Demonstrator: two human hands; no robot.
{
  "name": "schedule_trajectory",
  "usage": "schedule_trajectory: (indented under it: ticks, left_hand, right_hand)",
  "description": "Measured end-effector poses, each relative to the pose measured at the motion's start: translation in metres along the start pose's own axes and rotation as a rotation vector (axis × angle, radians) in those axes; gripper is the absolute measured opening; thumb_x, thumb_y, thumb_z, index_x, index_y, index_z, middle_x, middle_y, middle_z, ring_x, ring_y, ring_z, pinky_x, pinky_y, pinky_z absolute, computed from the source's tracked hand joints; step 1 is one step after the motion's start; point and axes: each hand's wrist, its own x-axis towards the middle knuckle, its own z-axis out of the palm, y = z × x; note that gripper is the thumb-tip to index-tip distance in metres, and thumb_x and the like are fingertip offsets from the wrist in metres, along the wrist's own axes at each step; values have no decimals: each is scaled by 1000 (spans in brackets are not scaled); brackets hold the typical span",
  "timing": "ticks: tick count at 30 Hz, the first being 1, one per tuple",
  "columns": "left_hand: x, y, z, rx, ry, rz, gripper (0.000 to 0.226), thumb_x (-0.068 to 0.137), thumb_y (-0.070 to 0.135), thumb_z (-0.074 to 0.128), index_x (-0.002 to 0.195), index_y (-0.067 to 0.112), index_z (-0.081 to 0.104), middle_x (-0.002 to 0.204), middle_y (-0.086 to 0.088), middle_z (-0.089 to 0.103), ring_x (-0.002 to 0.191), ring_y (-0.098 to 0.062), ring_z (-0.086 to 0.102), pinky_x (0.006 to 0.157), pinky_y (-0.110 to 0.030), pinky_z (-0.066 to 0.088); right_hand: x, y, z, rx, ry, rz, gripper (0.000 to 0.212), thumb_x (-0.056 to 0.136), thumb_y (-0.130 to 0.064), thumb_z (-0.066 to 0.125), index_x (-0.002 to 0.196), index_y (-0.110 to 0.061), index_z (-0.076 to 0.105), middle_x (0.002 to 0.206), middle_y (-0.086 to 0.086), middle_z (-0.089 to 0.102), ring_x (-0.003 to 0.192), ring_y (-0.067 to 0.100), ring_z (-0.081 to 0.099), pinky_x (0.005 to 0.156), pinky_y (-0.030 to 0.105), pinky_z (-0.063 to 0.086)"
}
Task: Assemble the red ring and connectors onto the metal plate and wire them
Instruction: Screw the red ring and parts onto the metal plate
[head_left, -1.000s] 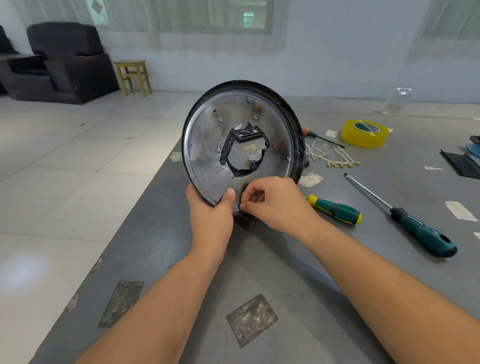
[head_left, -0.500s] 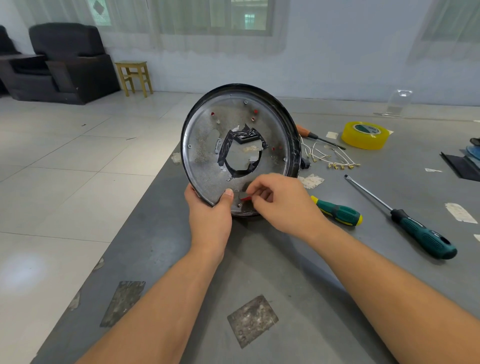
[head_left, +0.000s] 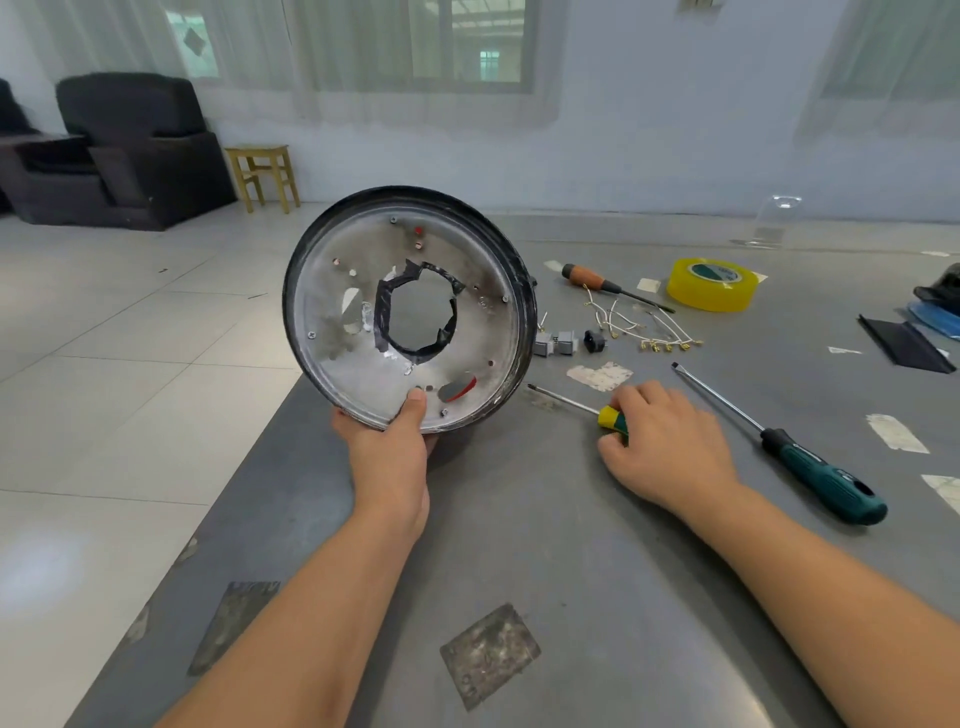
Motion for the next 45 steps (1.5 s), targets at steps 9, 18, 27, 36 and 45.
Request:
schedule_trajectory:
  ticks: [9, 18, 27, 36, 45]
  left_hand:
    - [0, 11, -6, -59, -68, -55, 51, 99, 3, 68, 136, 25, 41, 139, -8, 66, 120, -30, 70, 78, -45, 66]
    - [5, 13, -12, 3, -71, 12, 52, 98, -2, 69, 135, 25, 45, 134, -4, 67, 116, -25, 72, 81, -48, 65]
    - [14, 17, -19, 53, -33, 103, 47, 98, -7, 63, 128, 25, 44, 130, -2, 62, 107, -17, 73, 79, -45, 66]
    - [18, 14, -19, 121, -1, 117, 54, 100, -6, 61, 139, 23, 37, 124, 4, 62, 106, -16, 72, 73, -35, 65]
    - [18, 13, -18, 128, 13, 131, 59, 100, -6, 61, 144, 22, 34, 127, 4, 61, 104, -15, 71, 70, -32, 64]
  right_hand:
    - [3, 8, 9, 434, 131, -13, 28, 100, -22, 57, 126, -14, 64, 108, 5, 60, 99, 27, 57, 76, 30, 36]
    - [-18, -23, -6, 658, 295, -322, 32, 105, -25, 53, 134, -20, 66, 99, -1, 66, 88, 11, 58, 80, 16, 44]
    - [-26, -40, 3, 715, 140, -320, 28, 95, -15, 66, 121, -26, 70, 99, -5, 68, 91, 9, 58, 79, 12, 44]
    - [-29, -40, 3, 686, 102, -430, 30, 93, -18, 73, 121, -29, 75, 91, -14, 66, 85, -2, 57, 72, 5, 38]
    - [-27, -40, 9, 669, 107, -435, 30, 95, -22, 71, 123, -30, 74, 95, -14, 65, 88, -1, 58, 73, 4, 38]
